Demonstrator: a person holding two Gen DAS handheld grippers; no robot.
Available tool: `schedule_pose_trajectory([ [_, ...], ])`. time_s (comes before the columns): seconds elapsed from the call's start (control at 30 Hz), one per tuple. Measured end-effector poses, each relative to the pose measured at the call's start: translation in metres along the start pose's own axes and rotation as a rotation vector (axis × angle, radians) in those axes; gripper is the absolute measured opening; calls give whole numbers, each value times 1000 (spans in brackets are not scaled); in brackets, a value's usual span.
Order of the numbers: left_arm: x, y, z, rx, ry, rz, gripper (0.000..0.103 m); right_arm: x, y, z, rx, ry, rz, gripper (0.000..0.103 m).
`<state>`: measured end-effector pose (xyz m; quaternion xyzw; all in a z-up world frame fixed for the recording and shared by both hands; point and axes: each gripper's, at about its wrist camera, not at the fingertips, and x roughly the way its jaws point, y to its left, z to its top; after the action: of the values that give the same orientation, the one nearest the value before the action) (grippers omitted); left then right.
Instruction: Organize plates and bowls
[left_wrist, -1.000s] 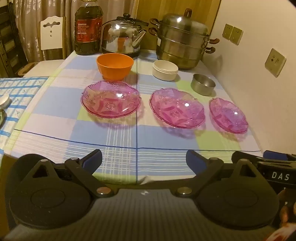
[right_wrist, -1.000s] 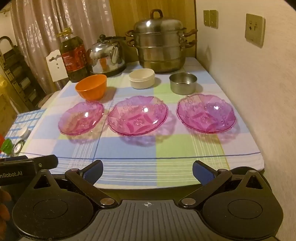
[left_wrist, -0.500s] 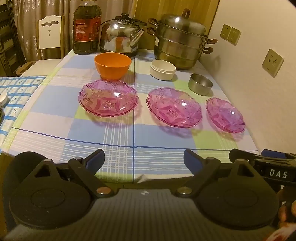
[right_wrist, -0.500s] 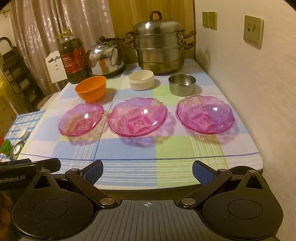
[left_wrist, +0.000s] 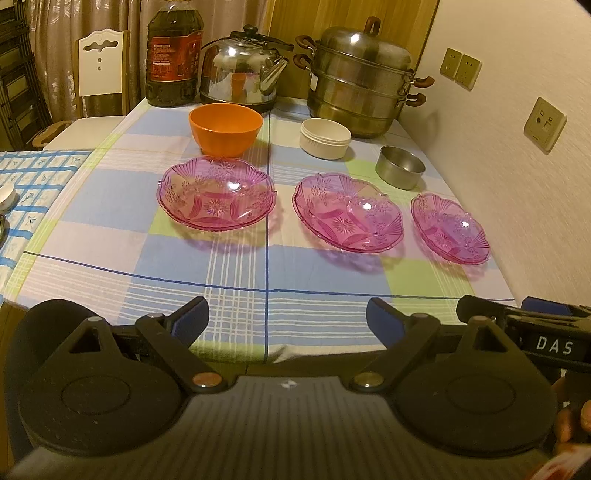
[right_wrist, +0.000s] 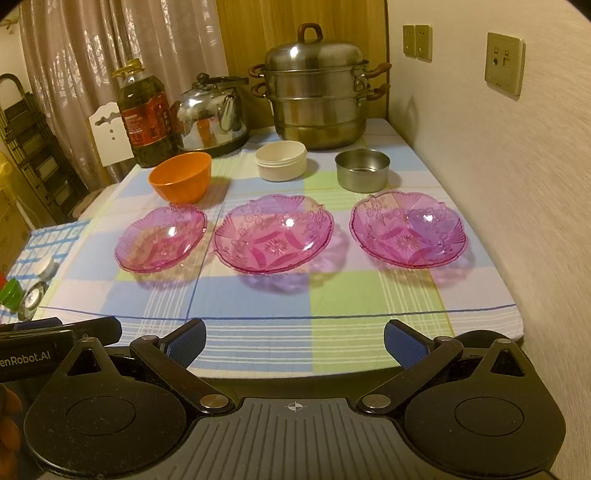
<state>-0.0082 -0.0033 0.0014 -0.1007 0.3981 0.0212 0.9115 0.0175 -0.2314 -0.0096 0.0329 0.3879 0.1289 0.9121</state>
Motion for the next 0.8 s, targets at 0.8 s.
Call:
schedule_pose_trajectory([
  [0.8,3,0,-2,-5,3,-1,91,1,-2,-1,0,0,-1,102],
])
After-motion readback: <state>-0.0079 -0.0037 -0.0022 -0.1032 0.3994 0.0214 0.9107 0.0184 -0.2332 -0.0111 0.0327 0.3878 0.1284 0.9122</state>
